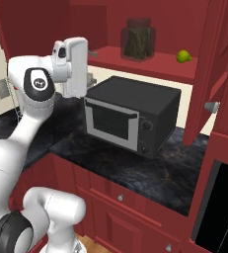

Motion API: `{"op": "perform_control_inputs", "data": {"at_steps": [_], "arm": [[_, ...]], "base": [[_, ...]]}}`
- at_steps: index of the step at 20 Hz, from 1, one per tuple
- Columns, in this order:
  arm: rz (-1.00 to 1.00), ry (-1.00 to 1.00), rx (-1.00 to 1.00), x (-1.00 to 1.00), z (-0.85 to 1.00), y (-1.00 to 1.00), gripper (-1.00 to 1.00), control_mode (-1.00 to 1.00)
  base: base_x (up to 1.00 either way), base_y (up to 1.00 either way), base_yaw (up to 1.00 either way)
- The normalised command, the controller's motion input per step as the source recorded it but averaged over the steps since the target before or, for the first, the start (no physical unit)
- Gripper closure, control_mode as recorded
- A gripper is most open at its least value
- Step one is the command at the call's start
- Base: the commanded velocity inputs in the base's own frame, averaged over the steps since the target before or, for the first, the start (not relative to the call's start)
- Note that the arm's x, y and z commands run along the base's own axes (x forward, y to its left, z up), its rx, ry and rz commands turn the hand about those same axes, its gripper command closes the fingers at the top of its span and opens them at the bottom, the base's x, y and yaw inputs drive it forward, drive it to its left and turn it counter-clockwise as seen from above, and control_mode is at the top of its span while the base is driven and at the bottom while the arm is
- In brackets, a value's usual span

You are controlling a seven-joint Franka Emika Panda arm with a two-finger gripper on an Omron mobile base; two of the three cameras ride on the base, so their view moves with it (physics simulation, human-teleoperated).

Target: Pick the jar and candle from the dining table and place them in the open cabinet. Close the cabinet after placing the objects.

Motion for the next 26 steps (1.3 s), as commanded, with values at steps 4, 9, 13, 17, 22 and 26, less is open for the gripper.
{"op": "perform_control_inputs", "data": {"at_steps": [4,9,13,17,22,26], "arm": [[-0.08,0.00,0.15,-0.64,-0.14,0.00,-1.00,-1.00],[-0.04,0.00,0.05,-0.48,-0.24,0.03,-1.00,-1.00],[0.00,0.00,0.00,-0.13,-0.07,0.07,-1.00,-1.00],[0.00,0.00,0.00,0.00,0.00,0.00,-1.00,-1.00],[-0.02,-0.10,0.00,-0.37,0.00,0.00,-1.00,1.00],[0.00,0.00,0.00,0.00,0.00,0.00,-1.00,1.00]], "base": [[0.00,0.00,0.00],[0.00,0.00,0.00],[0.00,0.00,0.00],[0.00,0.00,0.00],[-0.20,0.00,-0.03],[-0.85,0.10,-0.24]]}}
